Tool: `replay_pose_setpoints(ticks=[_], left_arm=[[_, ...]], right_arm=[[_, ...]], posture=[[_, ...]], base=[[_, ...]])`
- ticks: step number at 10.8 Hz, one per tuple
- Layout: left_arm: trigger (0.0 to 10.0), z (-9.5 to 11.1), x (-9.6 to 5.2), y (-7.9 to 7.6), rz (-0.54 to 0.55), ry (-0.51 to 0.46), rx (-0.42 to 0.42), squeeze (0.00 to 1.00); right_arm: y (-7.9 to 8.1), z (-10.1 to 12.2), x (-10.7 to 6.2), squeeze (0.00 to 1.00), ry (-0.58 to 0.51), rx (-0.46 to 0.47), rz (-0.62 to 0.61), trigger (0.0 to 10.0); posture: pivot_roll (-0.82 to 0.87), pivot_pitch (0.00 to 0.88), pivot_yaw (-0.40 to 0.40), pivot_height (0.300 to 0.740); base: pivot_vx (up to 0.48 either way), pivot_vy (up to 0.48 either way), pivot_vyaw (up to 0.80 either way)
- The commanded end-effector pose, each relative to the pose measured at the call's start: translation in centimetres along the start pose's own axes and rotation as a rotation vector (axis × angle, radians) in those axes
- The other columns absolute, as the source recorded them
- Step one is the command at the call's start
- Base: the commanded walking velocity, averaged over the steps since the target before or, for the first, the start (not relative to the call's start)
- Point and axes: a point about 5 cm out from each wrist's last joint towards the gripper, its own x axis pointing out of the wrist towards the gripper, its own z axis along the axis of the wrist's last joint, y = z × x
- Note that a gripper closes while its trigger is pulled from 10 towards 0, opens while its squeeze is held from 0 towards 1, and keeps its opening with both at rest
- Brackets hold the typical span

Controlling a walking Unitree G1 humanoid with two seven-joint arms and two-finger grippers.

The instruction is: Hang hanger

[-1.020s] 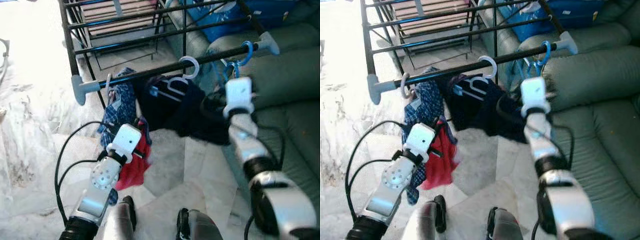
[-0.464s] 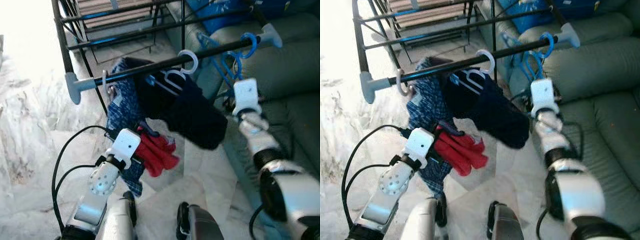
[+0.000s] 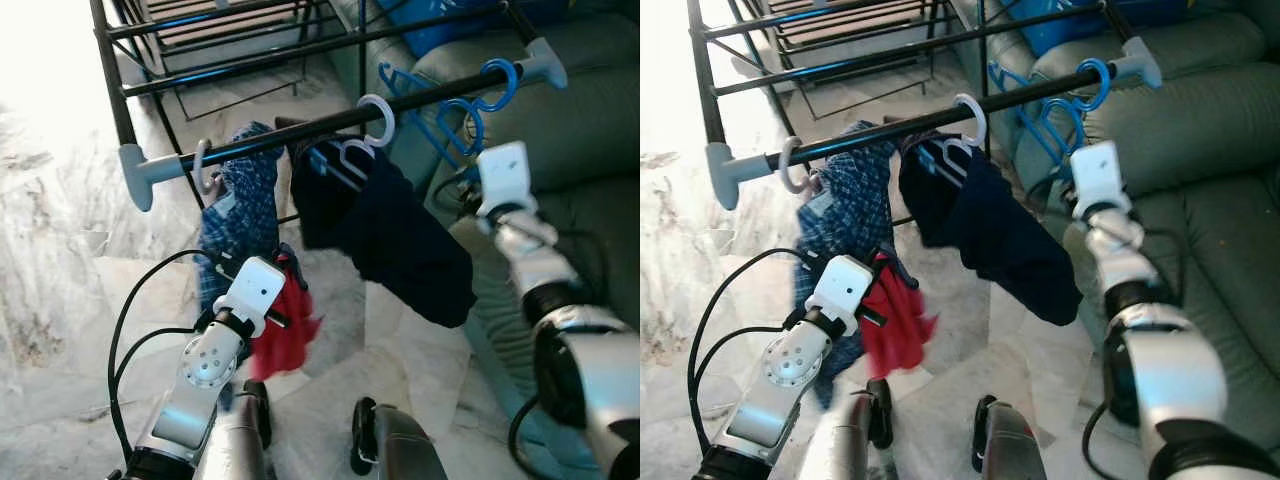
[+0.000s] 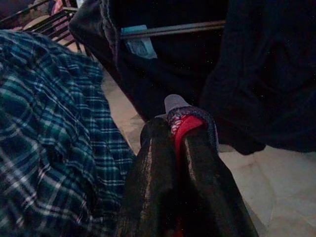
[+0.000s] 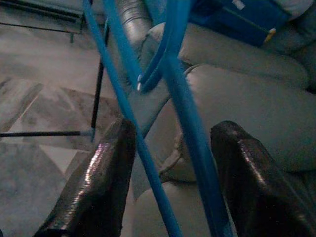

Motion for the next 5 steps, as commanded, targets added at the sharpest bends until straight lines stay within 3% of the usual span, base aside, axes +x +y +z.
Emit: replay_pose_setpoints(ticks=[1,5], left_arm=[[10.0,-0.06,0.01,0.01,-0.007,0.009,0.014,0.0],[10.0,0.27,0.27,-0.44,0.003,-0.01,0.002,0.0]], right_arm=[[-0.48,-0.54,-0.03,0.0,0.049,0.01,0.012,0.0],[-0.96,-0.2,0.14,0.0,0.073,-0.01,0.075,0.0]], posture=[[0.09,0.295,-0.035,0.74],[0.08,0.279,-0.048,0.74]], base=[[0.0,0.0,0.0],[0.0,0.0,0.0]])
